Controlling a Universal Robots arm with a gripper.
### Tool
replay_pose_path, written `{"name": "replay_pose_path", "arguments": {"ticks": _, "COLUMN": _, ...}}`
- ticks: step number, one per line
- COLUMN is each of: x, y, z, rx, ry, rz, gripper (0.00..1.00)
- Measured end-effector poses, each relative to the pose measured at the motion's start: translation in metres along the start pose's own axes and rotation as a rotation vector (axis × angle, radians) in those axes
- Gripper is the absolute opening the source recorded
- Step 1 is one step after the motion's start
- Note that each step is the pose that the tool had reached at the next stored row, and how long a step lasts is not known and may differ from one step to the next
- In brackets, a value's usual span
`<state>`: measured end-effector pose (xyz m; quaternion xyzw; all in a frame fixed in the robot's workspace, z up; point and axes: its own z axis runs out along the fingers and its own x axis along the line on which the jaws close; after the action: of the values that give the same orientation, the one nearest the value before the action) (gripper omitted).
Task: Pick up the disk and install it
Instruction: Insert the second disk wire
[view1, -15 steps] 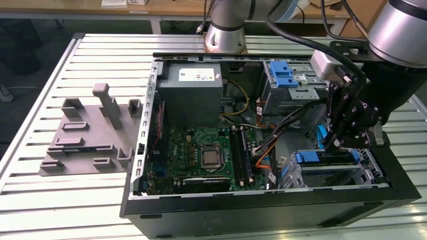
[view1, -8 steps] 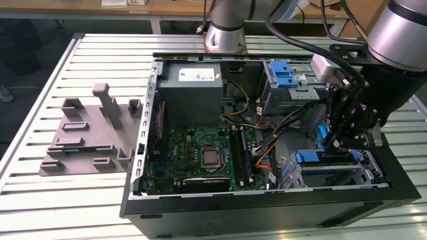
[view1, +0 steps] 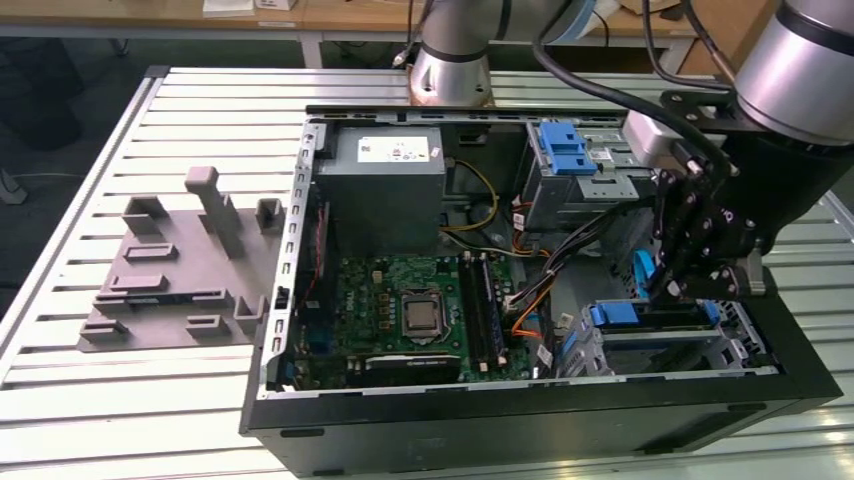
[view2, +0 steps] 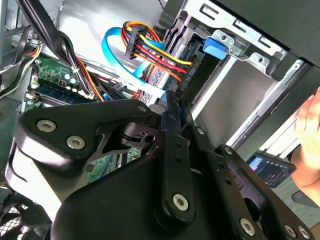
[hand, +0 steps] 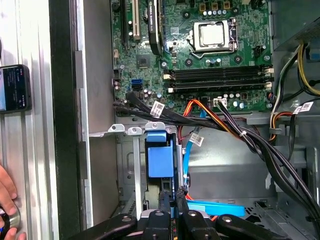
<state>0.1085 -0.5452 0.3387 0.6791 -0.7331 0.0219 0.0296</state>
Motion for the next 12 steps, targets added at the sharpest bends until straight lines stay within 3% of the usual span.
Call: {"name": "replay_pose_path", "arguments": {"ticks": 12, "x": -0.0003, "y": -0.0012, "z": 0.0026, "rx": 0.0, "ry": 0.0, "rz": 0.0, "gripper": 0.16}}
